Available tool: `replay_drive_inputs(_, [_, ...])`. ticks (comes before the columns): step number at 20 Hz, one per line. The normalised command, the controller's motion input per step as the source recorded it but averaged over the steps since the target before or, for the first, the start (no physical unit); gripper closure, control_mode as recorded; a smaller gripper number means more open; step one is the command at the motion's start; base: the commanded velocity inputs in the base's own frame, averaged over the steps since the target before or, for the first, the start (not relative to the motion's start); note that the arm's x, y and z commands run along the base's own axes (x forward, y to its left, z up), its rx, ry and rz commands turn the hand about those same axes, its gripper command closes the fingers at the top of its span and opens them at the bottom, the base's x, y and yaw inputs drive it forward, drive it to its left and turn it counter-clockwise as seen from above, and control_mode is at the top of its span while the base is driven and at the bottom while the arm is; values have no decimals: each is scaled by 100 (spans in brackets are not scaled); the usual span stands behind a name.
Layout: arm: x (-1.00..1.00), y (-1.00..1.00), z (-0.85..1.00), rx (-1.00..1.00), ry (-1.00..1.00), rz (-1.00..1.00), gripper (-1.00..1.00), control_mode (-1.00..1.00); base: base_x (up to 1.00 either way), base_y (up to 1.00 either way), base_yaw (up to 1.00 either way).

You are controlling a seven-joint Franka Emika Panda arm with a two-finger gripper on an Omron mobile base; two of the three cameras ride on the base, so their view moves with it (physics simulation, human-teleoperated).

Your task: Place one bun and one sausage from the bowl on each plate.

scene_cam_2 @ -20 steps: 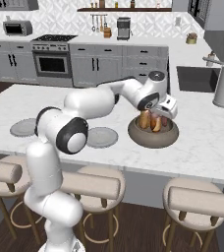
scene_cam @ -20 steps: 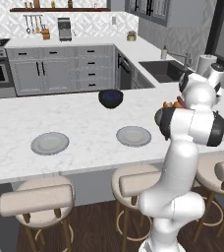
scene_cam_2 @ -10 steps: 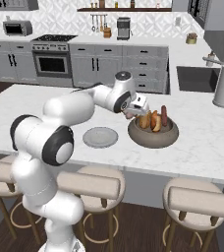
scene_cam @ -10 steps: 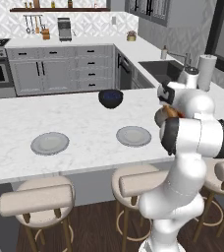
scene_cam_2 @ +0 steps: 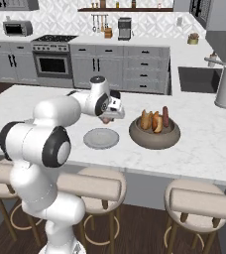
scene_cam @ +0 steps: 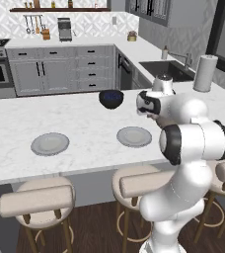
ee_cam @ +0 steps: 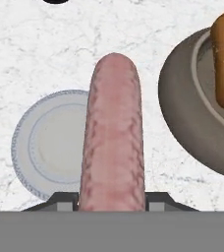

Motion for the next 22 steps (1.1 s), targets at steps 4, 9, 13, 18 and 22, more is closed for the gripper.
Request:
replay_drive_inputs(4, [26, 86, -51, 0, 15, 8, 100, -100, 0, 0, 0])
replay_drive_inputs(9, [19, 61, -67, 0, 10, 4, 100, -100, 0, 0, 0])
replay_drive_inputs(13, [36, 7, -62, 0, 4, 0, 100, -100, 0, 0, 0])
replay_drive_inputs(18, [23, 4, -53, 0, 1, 0, 100, -100, 0, 0, 0])
replay_drive_inputs(22, [1, 22, -41, 0, 0, -1, 100, -100, 0, 0, 0])
